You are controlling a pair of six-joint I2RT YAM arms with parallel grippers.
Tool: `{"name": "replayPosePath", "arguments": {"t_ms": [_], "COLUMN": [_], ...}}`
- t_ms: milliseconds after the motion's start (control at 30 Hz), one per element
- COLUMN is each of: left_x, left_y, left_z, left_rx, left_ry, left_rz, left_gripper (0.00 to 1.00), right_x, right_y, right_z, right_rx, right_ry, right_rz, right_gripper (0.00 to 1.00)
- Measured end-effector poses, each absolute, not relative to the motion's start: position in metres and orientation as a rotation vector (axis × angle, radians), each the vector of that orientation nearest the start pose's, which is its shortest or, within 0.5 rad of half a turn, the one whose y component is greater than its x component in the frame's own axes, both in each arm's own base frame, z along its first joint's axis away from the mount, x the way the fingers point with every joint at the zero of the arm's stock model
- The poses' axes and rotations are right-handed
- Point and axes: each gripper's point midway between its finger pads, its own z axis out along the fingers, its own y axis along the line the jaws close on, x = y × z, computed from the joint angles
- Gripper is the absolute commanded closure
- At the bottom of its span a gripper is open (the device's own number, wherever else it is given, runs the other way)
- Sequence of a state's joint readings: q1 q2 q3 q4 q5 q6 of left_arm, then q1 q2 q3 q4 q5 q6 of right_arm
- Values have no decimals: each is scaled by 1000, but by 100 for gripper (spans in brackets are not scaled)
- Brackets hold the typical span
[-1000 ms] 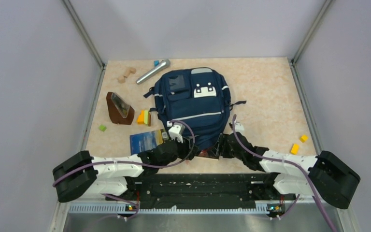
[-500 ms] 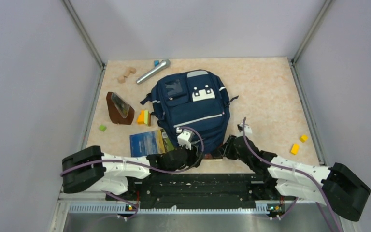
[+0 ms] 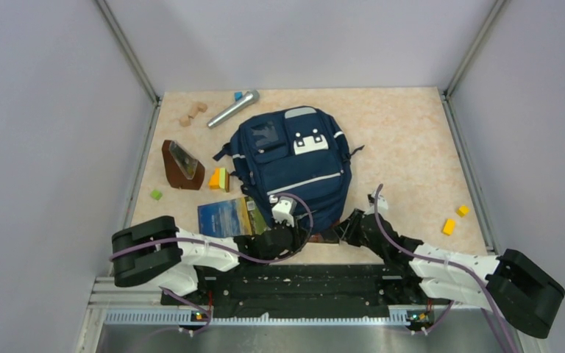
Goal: Pack the student bag
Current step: Pick up the book from the center of the board.
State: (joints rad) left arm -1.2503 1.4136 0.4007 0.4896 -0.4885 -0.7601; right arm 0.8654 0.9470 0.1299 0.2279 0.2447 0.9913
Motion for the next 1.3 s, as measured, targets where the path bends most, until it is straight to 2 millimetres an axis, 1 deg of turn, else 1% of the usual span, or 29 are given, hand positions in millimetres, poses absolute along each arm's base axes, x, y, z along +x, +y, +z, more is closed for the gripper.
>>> {"name": "replayPosePath", "arguments": {"t_ms": [133, 233, 300, 467, 600, 733, 967, 1000, 1033, 1100, 1133, 1267, 1300], "left_x": [167, 166, 164, 164, 163, 162, 160, 160, 160, 159, 159, 158, 157], "left_y": [-322, -325, -328, -331, -332, -333, -335, -336, -337, -337, -338, -341, -342], "left_z": [50, 50, 51, 53, 54, 54, 54, 54, 54, 54, 54, 55, 55], "left_rx": [205, 198, 196, 192, 195, 199, 206, 206, 207, 209, 210, 223, 230], "left_ry": [2095, 2095, 2096, 2094, 2093, 2094, 2095, 2094, 2094, 2091, 2090, 2082, 2081], "left_rz": [-753, -772, -795, -813, -823, -831, -847, -849, -853, -863, -867, -889, -890], "left_gripper": [91, 97, 100, 100, 100, 100, 100, 100, 100, 100, 100, 100, 97], "right_x": [183, 181, 178, 175, 174, 173, 169, 169, 168, 168, 167, 166, 166], "right_y": [202, 205, 210, 218, 218, 220, 222, 223, 224, 226, 227, 229, 229], "right_z": [27, 29, 35, 47, 47, 43, 30, 29, 28, 28, 27, 26, 25], "right_rx": [344, 375, 382, 389, 389, 393, 400, 400, 400, 400, 400, 401, 401], "right_ry": [2209, 2198, 2187, 2165, 2167, 2182, 2227, 2231, 2234, 2237, 2238, 2247, 2248], "right_rz": [844, 894, 957, 1043, 1052, 1054, 1056, 1057, 1063, 1073, 1078, 1085, 1084], "right_gripper": [71, 71, 72, 72, 73, 75, 77, 78, 81, 92, 99, 100, 100]}}
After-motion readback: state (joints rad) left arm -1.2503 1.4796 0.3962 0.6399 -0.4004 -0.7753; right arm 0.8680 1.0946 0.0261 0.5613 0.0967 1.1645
